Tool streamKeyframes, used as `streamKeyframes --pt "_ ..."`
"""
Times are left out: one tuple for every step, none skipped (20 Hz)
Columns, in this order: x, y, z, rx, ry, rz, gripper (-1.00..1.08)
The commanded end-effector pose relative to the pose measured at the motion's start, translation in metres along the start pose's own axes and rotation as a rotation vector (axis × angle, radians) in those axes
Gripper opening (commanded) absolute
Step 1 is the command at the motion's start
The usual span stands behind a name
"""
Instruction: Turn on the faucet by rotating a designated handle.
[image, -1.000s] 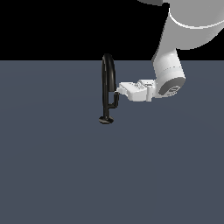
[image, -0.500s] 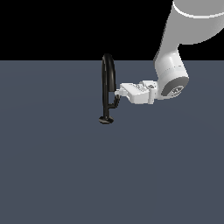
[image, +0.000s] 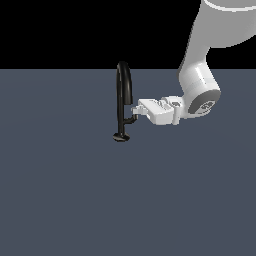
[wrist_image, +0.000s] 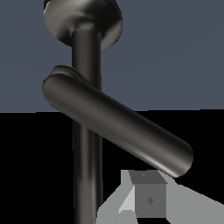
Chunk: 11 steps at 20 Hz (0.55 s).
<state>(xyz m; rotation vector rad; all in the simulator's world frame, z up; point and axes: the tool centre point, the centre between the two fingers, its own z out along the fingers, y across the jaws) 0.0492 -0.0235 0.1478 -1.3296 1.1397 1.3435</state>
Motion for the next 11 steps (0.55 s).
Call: streamKeyframes --pt "0.0 0.0 0.0 0.0 0.0 0.0 -1.0" --pt "0.007 0.003 0.0 0.0 0.0 0.002 -1.0" --pt "0.014 0.006 0.0 0.0 -0.001 0.004 -1.0" --pt "0.021 0.009 0.0 0.0 -0.001 0.006 -1.0" --pt "0.028 0.012 0.0 0.0 -0.002 0.007 -1.0" --pt "0.035 0.015 0.0 -0.001 -0.002 0.009 -1.0" --pt "0.042 0.018 0.0 -0.001 -0.002 0.011 -1.0" --pt "0.049 0.021 0.0 -0.001 -0.003 0.013 -1.0" --pt "0.057 0.024 0.0 -0.001 -0.003 0.015 -1.0" --pt "0.064 0.028 0.0 -0.001 -0.004 0.017 -1.0" --pt "0.064 0.028 0.0 -0.001 -0.004 0.017 -1.0"
